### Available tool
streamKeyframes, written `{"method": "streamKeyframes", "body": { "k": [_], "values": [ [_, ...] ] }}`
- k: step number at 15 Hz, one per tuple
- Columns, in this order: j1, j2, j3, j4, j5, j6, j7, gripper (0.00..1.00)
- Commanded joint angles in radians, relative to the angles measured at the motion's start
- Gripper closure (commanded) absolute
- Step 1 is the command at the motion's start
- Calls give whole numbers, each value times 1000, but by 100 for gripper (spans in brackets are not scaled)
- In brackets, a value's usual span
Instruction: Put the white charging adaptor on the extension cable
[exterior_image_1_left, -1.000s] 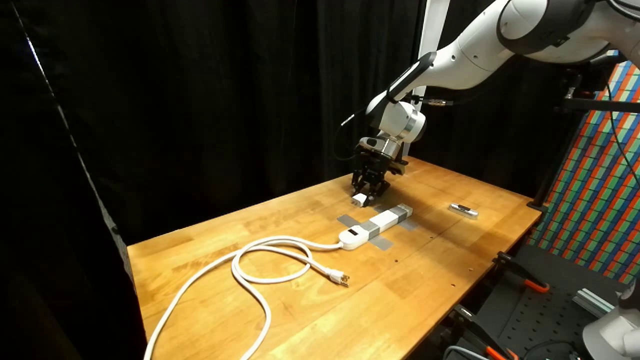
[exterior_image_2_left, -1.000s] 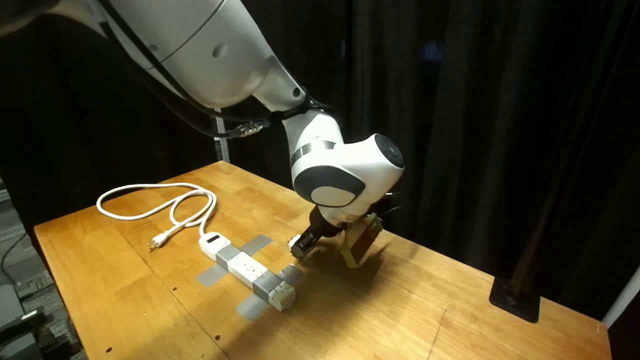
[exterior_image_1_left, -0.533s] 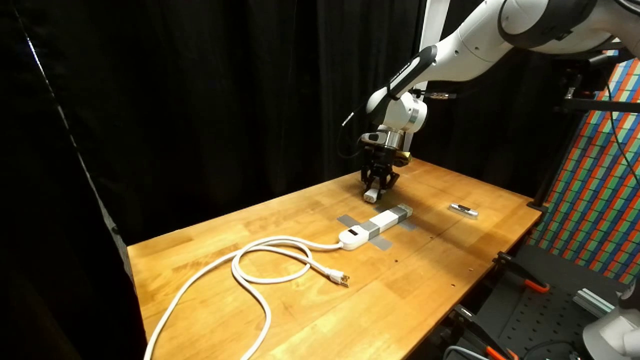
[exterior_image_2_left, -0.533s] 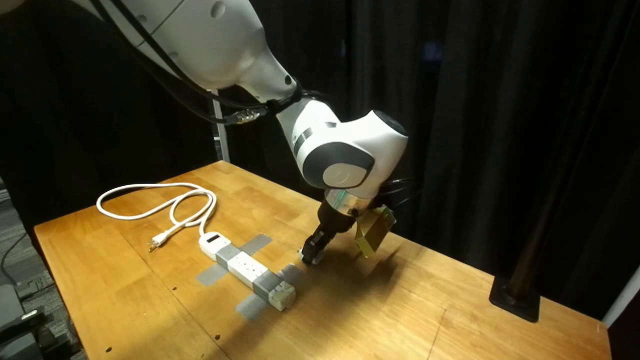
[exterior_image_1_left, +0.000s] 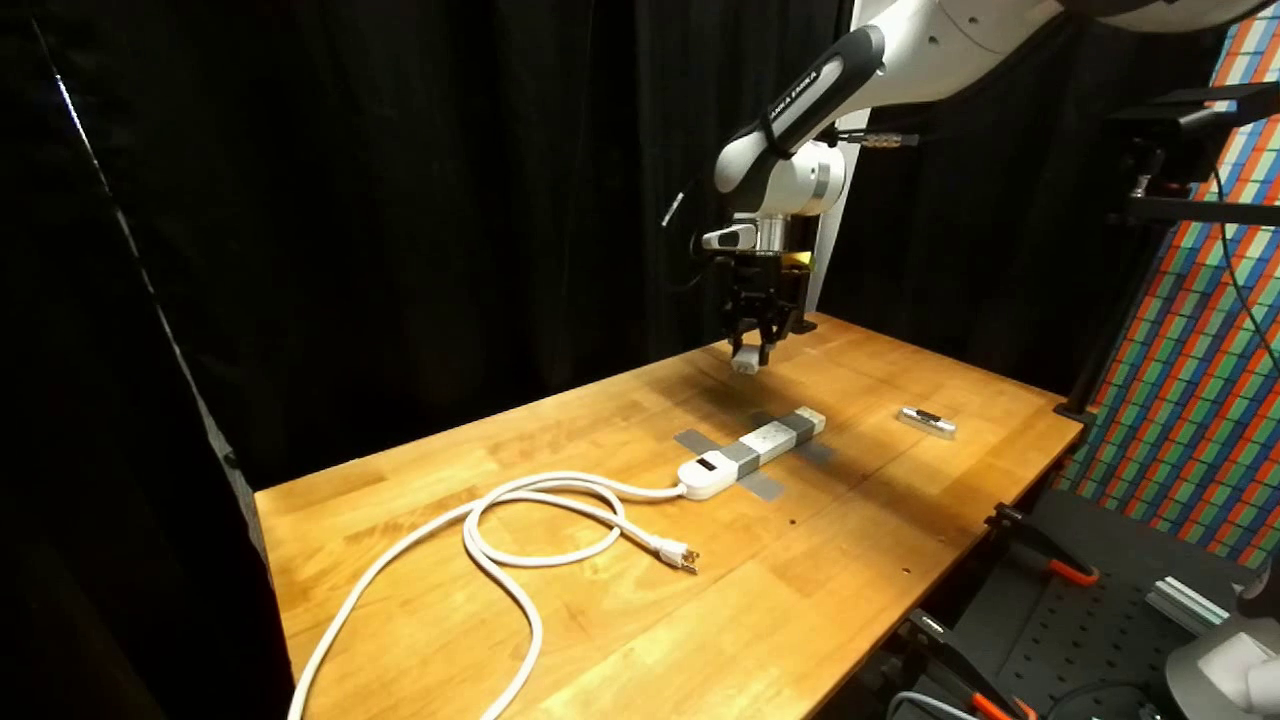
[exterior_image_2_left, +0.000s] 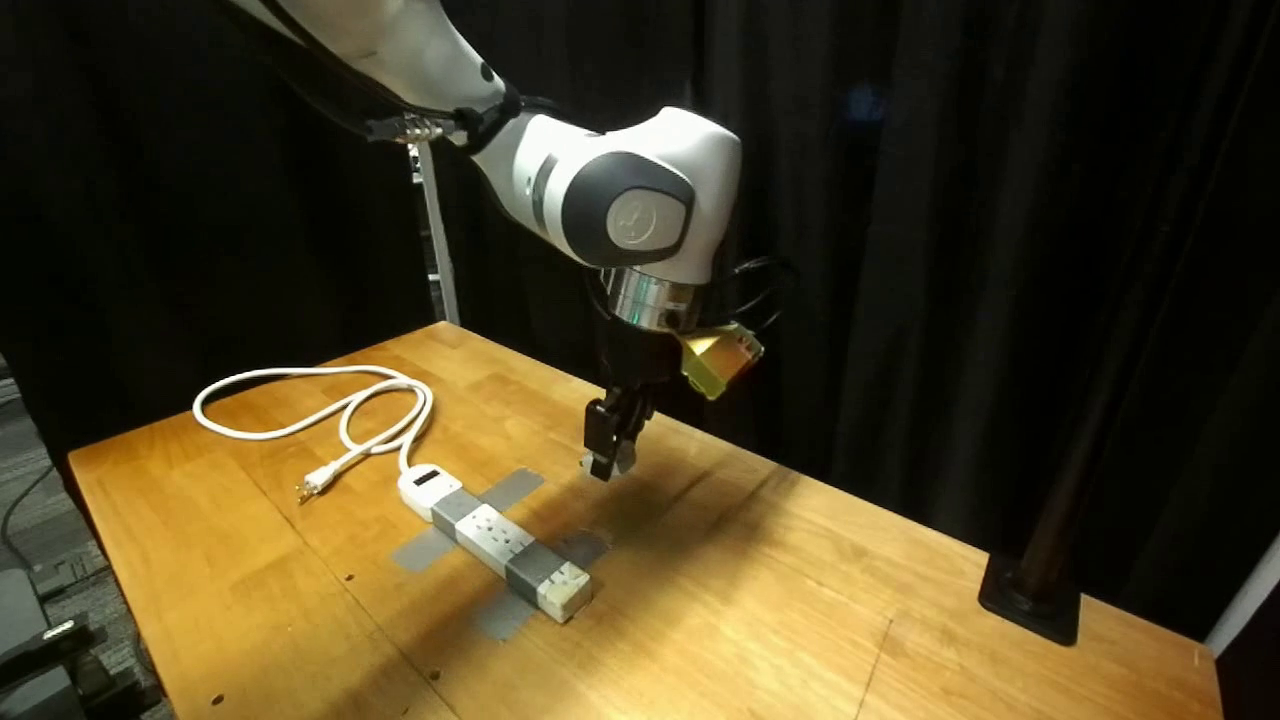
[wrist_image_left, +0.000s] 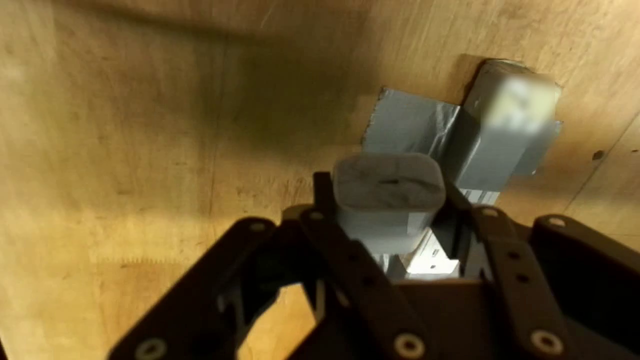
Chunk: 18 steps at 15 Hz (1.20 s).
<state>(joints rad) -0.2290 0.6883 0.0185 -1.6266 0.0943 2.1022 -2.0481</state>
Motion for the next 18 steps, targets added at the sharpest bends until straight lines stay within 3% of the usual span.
{"method": "streamKeyframes", "body": {
  "k": [1, 4, 9, 14, 16, 18],
  "values": [
    [44, -153, -10, -192, -62, 98, 57, 77],
    [90, -239, -23, -360, -126, 332, 145, 77],
    [204, -344, -96, -603, -388, 577, 431, 77],
    [320, -430, -177, -692, -722, 564, 828, 77],
    [306, -466, -135, -706, -747, 517, 903, 77],
    [275, -484, -81, -715, -686, 484, 896, 77]
  ]
}}
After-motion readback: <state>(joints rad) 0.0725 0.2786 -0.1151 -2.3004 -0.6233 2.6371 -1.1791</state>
